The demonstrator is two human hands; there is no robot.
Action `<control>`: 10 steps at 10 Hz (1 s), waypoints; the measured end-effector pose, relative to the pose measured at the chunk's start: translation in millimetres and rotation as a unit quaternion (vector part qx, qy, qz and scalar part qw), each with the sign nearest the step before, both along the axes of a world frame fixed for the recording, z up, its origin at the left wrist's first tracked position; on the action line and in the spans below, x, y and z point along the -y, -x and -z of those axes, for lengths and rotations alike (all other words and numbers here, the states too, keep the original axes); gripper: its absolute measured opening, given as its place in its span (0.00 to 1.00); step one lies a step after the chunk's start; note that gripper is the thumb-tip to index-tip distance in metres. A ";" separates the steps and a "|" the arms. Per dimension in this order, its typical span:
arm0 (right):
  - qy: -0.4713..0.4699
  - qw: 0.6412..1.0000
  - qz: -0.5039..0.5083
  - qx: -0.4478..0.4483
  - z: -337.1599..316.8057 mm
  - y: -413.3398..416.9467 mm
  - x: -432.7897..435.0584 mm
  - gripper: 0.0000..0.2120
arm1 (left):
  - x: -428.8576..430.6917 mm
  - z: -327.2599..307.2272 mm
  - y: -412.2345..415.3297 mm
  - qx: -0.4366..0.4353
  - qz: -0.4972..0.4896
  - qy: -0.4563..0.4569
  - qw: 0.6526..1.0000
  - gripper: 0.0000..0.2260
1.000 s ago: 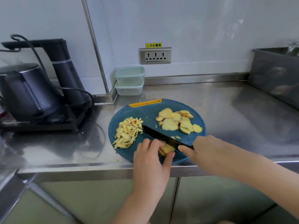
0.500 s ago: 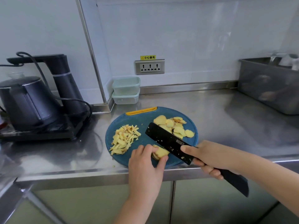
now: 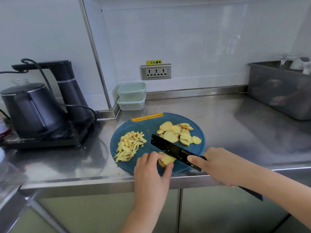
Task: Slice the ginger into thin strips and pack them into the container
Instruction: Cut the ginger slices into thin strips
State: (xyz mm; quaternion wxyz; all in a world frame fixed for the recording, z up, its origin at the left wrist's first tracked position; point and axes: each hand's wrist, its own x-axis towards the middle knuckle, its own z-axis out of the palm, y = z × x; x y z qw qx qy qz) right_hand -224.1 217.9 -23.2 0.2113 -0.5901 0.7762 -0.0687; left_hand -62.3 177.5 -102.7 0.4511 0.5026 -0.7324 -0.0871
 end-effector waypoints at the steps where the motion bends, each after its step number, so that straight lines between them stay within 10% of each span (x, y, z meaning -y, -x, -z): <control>1: -0.010 0.995 -0.054 -0.081 1.4 1.7 4.5 0.20 | 0.2 0.7 0.4 -0.001 0.000 0.001 1.000 0.10; 5: -0.001 0.991 -0.100 -0.084 -5.3 6.6 5.7 0.31 | -0.5 -1.4 2.3 -0.018 -0.009 -0.011 1.000 0.12; 10: 0.066 0.952 -0.174 -0.243 8.4 6.5 10.3 0.15 | 3.7 0.0 4.0 -0.050 -0.007 -0.022 0.998 0.13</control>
